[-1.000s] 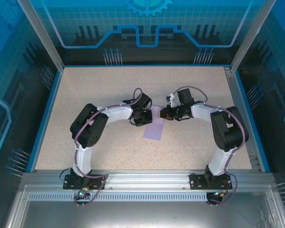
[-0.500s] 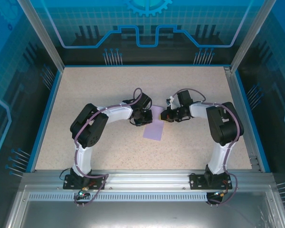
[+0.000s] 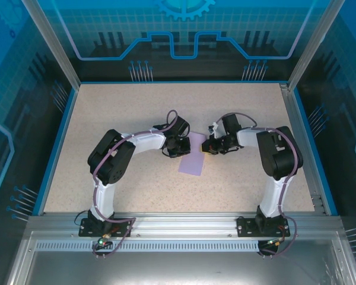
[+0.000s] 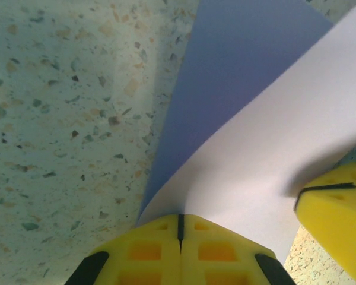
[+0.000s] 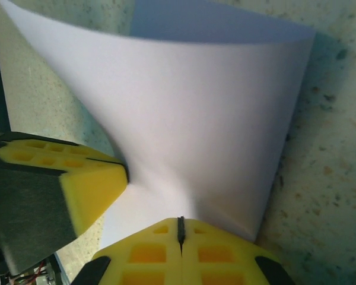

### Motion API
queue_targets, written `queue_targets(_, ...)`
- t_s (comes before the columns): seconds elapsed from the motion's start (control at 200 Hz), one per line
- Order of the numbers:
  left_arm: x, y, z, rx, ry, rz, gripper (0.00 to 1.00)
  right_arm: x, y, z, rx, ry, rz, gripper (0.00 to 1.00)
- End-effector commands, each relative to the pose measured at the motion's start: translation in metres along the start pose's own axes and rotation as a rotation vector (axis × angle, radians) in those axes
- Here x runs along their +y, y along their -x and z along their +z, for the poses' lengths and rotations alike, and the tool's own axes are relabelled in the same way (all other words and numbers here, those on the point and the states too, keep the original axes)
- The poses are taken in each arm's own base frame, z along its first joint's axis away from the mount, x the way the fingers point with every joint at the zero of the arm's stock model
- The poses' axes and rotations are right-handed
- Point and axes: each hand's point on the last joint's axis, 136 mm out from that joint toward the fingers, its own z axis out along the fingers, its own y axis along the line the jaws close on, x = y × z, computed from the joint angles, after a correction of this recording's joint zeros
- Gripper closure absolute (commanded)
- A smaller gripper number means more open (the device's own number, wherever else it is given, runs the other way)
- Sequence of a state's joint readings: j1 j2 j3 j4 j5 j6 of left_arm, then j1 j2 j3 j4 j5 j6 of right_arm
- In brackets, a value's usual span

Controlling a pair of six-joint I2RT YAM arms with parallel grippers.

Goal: Fold a paper plane with a square sheet of paper (pick it up from the middle)
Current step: Fold the square sheet of paper in half at the center of the table.

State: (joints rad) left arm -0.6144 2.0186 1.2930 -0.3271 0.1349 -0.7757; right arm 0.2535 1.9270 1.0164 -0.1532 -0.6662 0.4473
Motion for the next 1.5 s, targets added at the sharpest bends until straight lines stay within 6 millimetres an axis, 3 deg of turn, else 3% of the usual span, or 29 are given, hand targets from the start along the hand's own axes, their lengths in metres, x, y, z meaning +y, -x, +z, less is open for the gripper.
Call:
queue_targets(0.0,0.043,-0.031,0.024,0.107,0.126,-0.018,1.00,0.011,0.024,-0.019,-0.055,0.036,-0.013,0.97)
queue_targets(0.18,0.042,-0.030,0.023,0.103,0.125,-0.015,1.00,-0.004,0.030,-0.010,-0.042,0.016,0.015,0.97)
queue_targets(0.5,0.043,-0.031,0.023,0.102,0.124,-0.031,1.00,-0.043,0.020,-0.002,0.000,-0.146,0.062,0.96)
queue_targets(0.62,0.041,-0.031,0.022,0.104,0.120,-0.033,1.00,-0.023,0.027,-0.009,-0.004,-0.091,0.053,0.96)
queue_targets(0.74,0.042,-0.032,0.019,0.100,0.124,-0.027,1.00,0.012,0.047,-0.030,-0.054,-0.006,0.015,0.95)
queue_targets(0.82,0.044,-0.032,0.018,0.097,0.128,-0.026,1.00,0.022,0.058,-0.035,-0.073,0.024,0.004,0.96)
queue_targets(0.975,0.041,-0.031,0.020,0.105,0.124,-0.028,1.00,0.006,0.062,-0.023,-0.056,0.002,0.048,0.96)
queue_targets(1.31,0.036,-0.028,0.023,0.106,0.115,-0.026,1.00,-0.042,0.044,0.000,-0.023,-0.105,0.127,0.96)
queue_targets(1.43,0.036,-0.029,0.023,0.109,0.108,-0.027,1.00,-0.051,0.042,0.003,-0.005,-0.133,0.131,0.96)
queue_targets(1.495,0.036,-0.030,0.022,0.111,0.105,-0.028,1.00,-0.046,0.045,0.001,0.004,-0.112,0.128,0.95)
